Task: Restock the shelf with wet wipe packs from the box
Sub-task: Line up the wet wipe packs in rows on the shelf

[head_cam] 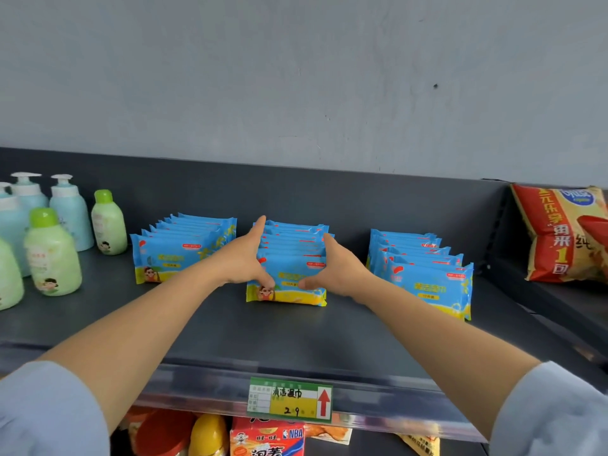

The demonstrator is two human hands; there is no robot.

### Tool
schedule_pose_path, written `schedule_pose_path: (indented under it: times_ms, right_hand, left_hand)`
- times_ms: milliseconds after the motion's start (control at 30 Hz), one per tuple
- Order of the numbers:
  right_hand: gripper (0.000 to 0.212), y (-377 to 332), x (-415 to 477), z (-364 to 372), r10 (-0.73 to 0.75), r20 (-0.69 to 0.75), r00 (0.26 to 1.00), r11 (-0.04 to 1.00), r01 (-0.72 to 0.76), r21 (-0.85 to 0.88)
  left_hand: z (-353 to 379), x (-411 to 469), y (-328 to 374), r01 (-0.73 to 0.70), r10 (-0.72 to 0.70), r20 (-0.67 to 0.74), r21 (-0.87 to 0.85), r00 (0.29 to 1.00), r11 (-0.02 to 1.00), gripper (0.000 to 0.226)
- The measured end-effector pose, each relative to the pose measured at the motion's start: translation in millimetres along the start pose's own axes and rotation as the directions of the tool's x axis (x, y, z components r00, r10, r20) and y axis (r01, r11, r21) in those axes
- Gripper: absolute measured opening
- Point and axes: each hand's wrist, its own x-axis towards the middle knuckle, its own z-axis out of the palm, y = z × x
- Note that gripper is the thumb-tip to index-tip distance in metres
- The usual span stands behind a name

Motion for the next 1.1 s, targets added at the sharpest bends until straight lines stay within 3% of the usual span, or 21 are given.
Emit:
schedule_pose_path:
  times_ms: [200, 233, 333, 367, 500, 833, 967, 1100]
  right_hand:
    - [0.087, 5, 6, -8, 0.000, 0.025, 1.000, 0.975, -0.005, 0.222]
    - [0.095, 4, 8, -9, -0.002, 0.042, 0.999, 0.975, -0.008, 0.224]
    - [0.150, -3, 15, -11, 0.039, 0.147, 0.988, 0.984, -0.063, 0.168]
    - [0.156, -4, 17, -12, 0.048, 0.180, 0.982, 0.984, -0.077, 0.158]
    - [0.134, 0, 24, -15, 0.081, 0.220, 0.972, 0.991, -0.102, 0.088]
    - [0.136, 1, 38, -10, 0.034, 0.203, 0.979, 0.989, -0.061, 0.132]
    - [0.132, 3, 40, -13, 0.036, 0.206, 0.978, 0.988, -0.065, 0.137]
    - [0.138, 2, 43, -16, 0.040, 0.215, 0.976, 0.994, -0.061, 0.094]
  left_hand:
    - [-11, 8, -13, 0.014, -0.013, 0.034, -0.010, 0.999, 1.000, 0.137]
    - [-14, 10, -13, 0.016, -0.016, 0.046, 0.006, 0.999, 1.000, 0.138]
    - [-22, 18, -9, 0.030, -0.034, 0.108, 0.039, 0.994, 0.999, 0.139]
    - [-24, 21, -8, 0.036, -0.043, 0.137, 0.049, 0.990, 0.998, 0.139]
    - [-28, 31, -8, 0.060, -0.082, 0.209, 0.111, 0.974, 0.992, 0.138]
    - [-20, 43, -9, 0.050, -0.048, 0.246, -0.004, 0.968, 0.999, 0.144]
    - [-25, 42, -11, 0.039, -0.039, 0.282, 0.007, 0.959, 0.999, 0.154]
    - [-32, 45, -12, 0.076, -0.046, 0.296, -0.090, 0.954, 0.993, 0.178]
